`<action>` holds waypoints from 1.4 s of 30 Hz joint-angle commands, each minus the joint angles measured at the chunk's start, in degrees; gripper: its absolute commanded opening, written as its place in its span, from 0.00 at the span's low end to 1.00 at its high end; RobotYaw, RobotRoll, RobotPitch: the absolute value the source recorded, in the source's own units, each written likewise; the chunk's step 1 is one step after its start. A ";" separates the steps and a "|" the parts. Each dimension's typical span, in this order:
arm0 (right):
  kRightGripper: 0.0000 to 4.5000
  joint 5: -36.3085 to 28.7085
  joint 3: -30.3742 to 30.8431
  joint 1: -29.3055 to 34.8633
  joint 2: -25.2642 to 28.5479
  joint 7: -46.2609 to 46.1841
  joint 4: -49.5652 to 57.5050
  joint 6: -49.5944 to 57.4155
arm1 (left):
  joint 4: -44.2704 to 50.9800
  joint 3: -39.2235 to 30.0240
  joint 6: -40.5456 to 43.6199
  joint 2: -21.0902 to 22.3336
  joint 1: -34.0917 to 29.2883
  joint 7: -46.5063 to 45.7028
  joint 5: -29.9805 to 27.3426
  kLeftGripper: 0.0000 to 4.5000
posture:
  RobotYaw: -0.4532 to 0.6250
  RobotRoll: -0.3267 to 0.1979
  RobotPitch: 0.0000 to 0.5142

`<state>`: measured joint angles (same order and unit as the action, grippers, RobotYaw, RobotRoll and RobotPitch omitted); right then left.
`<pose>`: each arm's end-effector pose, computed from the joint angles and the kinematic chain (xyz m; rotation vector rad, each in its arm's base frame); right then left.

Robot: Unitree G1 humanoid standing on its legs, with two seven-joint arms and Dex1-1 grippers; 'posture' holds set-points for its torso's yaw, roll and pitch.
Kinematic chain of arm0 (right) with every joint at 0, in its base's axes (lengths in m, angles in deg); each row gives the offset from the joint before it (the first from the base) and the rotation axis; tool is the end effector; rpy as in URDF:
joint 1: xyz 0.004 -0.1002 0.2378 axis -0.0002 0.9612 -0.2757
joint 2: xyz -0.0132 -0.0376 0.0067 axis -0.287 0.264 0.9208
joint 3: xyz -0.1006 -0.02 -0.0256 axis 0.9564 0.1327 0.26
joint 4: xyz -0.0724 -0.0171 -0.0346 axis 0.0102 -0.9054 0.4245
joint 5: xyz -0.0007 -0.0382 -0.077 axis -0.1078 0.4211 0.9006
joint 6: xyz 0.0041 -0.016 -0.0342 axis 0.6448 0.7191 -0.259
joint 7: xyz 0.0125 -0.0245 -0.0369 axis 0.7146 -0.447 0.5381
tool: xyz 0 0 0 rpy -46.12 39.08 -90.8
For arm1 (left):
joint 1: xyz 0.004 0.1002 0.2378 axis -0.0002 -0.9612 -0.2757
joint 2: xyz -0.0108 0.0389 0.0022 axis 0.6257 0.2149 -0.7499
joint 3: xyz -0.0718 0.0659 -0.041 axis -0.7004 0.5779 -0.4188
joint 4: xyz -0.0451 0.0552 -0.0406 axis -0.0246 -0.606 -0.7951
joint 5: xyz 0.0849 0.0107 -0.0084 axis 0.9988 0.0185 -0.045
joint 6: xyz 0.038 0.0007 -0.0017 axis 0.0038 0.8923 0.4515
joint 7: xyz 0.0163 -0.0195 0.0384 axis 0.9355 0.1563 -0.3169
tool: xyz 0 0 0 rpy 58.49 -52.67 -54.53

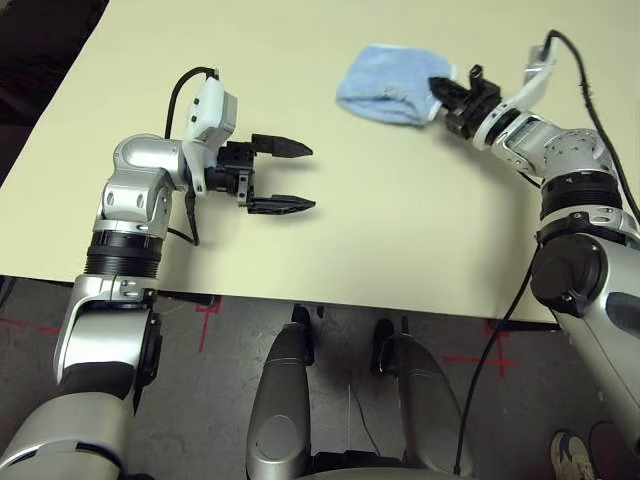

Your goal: Fold the towel and set it aside.

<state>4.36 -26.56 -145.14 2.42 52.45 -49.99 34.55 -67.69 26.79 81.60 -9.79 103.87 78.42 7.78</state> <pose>0.3579 -0.2229 0.2255 0.8785 -0.2188 0.4311 0.3206 0.2271 0.2326 0.3889 -0.1404 -1.3795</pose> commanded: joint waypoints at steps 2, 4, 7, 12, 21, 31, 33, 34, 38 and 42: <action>0.00 0.64 -3.54 -1.52 2.57 -2.64 -5.64 -18.44 | -4.63 -1.42 -1.72 -0.88 1.62 -3.34 -0.16 1.00 | 0.48 0.62 0.62; 0.00 0.88 -4.12 -2.03 3.32 -3.75 -7.78 -22.83 | -6.69 -2.06 -2.64 -1.29 2.43 -4.68 -0.06 1.00 | 0.49 0.62 0.63; 0.00 1.48 -4.48 -2.29 4.39 -5.59 -10.14 -26.29 | -9.09 -1.90 -6.05 -1.05 3.05 -3.21 0.18 1.00 | 0.49 0.62 0.63; 0.00 1.60 -5.50 -2.24 6.44 -8.31 -12.30 -29.85 | -11.62 -0.63 -9.86 -0.24 3.72 0.20 1.06 1.00 | 0.50 0.62 0.63; 0.00 1.30 -6.98 1.24 7.02 -11.03 -13.76 -27.70 | -10.80 0.28 -9.69 0.01 3.26 1.72 1.14 1.00 | 0.49 0.62 0.62; 0.00 -2.54 -10.64 4.84 5.42 -12.11 -11.16 -26.50 | -11.56 1.24 -9.77 -0.44 4.11 2.53 1.53 1.00 | 0.47 0.62 0.60; 0.00 -2.88 -10.64 5.37 4.90 -12.58 -10.27 -25.95 | -11.71 1.50 -9.77 -0.66 4.46 2.67 1.56 1.00 | 0.46 0.62 0.60; 0.00 -3.07 -10.62 5.66 4.60 -13.07 -9.70 -25.35 | -11.80 1.61 -9.76 -0.75 4.62 2.70 1.58 1.00 | 0.46 0.62 0.60; 0.21 -3.26 -10.18 6.91 3.75 -17.97 -7.00 -21.70 | -12.08 1.78 -9.81 -0.89 4.92 2.88 1.65 1.00 | 0.46 0.62 0.60; 0.54 -4.80 -10.49 8.86 2.16 -24.16 0.86 -17.29 | -11.85 1.81 -9.63 -1.11 4.90 2.64 1.70 1.00 | 0.46 0.62 0.60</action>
<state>0.56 -36.51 -137.83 4.54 31.17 -52.26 15.73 -79.14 27.89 72.05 -10.68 108.91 80.36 8.98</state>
